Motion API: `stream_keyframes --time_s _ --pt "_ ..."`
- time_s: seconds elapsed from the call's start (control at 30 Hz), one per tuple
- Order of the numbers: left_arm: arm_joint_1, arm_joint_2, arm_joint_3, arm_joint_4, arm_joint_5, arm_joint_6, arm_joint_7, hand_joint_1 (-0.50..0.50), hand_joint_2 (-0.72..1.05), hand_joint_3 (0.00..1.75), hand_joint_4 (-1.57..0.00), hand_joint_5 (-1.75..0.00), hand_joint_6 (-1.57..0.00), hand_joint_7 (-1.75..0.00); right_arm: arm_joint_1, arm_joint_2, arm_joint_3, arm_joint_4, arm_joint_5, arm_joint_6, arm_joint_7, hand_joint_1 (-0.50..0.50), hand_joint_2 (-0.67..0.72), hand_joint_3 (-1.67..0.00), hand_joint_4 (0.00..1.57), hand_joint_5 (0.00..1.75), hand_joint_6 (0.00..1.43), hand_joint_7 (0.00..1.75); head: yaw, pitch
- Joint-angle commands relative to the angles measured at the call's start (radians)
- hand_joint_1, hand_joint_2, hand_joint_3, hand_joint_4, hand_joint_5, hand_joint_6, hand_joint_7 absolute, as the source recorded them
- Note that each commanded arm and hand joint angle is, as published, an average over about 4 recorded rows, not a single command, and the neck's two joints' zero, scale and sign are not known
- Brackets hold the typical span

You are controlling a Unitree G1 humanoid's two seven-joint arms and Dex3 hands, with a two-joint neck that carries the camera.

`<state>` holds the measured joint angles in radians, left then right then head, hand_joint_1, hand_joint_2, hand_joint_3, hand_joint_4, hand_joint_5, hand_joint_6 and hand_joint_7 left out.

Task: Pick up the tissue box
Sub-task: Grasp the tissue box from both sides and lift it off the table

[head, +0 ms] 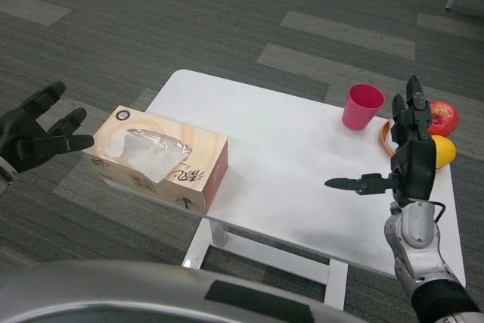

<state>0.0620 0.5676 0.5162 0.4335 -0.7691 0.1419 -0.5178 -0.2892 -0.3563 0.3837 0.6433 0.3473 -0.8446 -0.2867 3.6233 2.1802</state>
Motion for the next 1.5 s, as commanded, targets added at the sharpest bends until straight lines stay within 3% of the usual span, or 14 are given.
stream_keyframes --time_s 0.03,0.3,0.87,1.5 --pt "0.017 -0.008 -0.008 0.021 0.012 0.028 -0.018 0.50 1.05 0.35 0.00 -0.21 0.00 0.00 -0.022 0.006 -0.007 0.016 0.004 -0.004 0.001 -0.38 0.22 -0.16 0.00 0.00 0.00 0.00 0.017 0.013" --pt "0.045 -0.010 -0.035 0.060 0.037 0.048 -0.027 0.50 1.05 0.35 0.00 -0.21 0.00 0.00 -0.040 0.010 -0.002 0.042 0.004 -0.004 0.004 -0.38 0.22 -0.16 0.00 0.00 0.00 0.00 0.031 0.021" --pt "0.044 0.001 -0.049 0.146 0.057 0.045 -0.030 0.50 1.05 0.35 0.00 -0.21 0.00 0.00 -0.065 0.020 0.011 0.072 0.004 -0.005 0.011 -0.38 0.22 -0.16 0.00 0.00 0.00 0.00 0.032 0.021" --pt "0.044 0.017 -0.085 0.065 0.056 0.033 -0.041 0.50 1.05 0.35 0.00 -0.21 0.00 0.00 -0.048 0.017 0.012 0.052 0.004 -0.005 0.012 -0.38 0.22 -0.16 0.00 0.00 0.00 0.00 0.060 0.078"
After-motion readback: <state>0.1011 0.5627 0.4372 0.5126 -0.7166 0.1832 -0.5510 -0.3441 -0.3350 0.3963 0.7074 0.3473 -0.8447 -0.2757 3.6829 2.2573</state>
